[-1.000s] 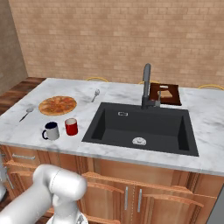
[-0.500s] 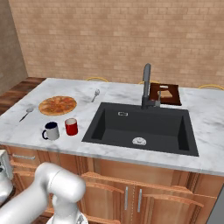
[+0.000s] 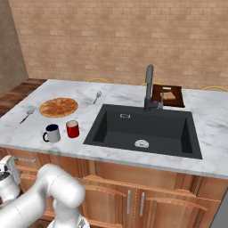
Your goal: Take the pizza cutter from the drawer on the left and place it on the dining counter for cutting.
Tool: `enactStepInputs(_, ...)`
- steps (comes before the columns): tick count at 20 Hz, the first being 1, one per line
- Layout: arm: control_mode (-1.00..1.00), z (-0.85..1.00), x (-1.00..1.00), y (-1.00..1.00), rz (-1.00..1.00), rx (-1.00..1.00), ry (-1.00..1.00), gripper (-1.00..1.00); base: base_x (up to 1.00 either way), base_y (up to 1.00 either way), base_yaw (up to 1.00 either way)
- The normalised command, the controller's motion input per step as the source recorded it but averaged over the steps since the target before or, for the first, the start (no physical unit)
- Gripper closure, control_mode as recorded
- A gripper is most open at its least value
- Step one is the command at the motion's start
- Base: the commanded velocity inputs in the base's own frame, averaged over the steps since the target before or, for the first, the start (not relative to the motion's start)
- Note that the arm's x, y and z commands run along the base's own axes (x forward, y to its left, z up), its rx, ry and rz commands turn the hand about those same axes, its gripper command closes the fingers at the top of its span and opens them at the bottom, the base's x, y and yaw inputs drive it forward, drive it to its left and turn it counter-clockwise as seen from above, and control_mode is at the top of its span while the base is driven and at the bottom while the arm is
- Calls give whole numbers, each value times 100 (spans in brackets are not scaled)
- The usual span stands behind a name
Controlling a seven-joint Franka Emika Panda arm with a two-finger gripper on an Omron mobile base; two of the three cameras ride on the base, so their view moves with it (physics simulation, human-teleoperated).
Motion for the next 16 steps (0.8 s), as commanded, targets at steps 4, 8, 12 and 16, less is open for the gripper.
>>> enactStepInputs(4,-100,-46,21,11,0,-6,0,-100,0,0,0)
enactStepInputs(8,-100,-28,23,6,0,-1,0,-100,0,0,0)
enactStepInputs(12,-100,-3,24,0,0,0,0,-100,0,0,0)
enactStepInputs(16,-100,0,10,0,0,0,0,-100,0,0,0)
